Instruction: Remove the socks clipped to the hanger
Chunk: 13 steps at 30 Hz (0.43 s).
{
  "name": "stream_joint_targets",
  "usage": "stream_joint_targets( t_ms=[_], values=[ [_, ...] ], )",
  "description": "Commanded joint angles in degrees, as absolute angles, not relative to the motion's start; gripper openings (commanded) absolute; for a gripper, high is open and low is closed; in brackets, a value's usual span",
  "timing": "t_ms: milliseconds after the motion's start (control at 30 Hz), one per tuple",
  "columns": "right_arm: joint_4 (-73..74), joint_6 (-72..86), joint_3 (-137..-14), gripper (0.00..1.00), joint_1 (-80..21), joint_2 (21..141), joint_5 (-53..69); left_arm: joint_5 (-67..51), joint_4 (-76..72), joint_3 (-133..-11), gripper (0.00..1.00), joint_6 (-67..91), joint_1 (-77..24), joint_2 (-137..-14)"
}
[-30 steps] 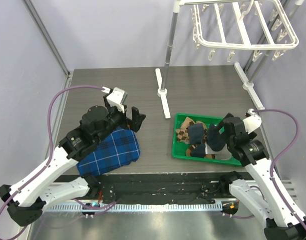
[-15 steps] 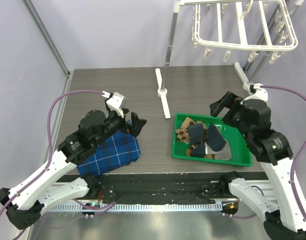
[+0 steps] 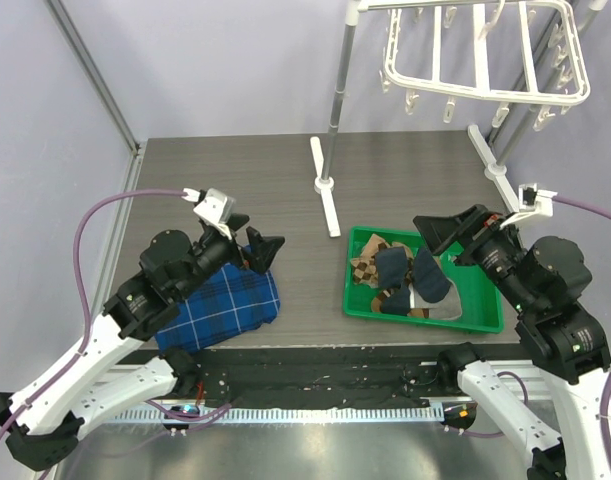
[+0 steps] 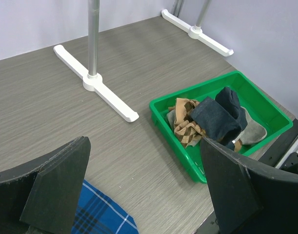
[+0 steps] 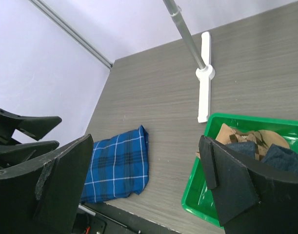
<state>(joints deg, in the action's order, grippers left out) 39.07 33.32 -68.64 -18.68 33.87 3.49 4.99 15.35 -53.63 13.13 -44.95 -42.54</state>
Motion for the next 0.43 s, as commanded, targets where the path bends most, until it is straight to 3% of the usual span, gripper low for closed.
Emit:
stream_joint_targets(
  t_ms=[0,400],
  values=[
    [37.88,33.75,-67.76,1.0,-18.72,34.28,5.45,5.89,11.6,-53.35,1.0,12.66,-44.47,-41.83],
    [38.41,34.71,-66.01,1.0,-18.72,34.1,5.54,5.1,12.39,-53.79,1.0,12.57,-44.38,-41.92]
  ],
)
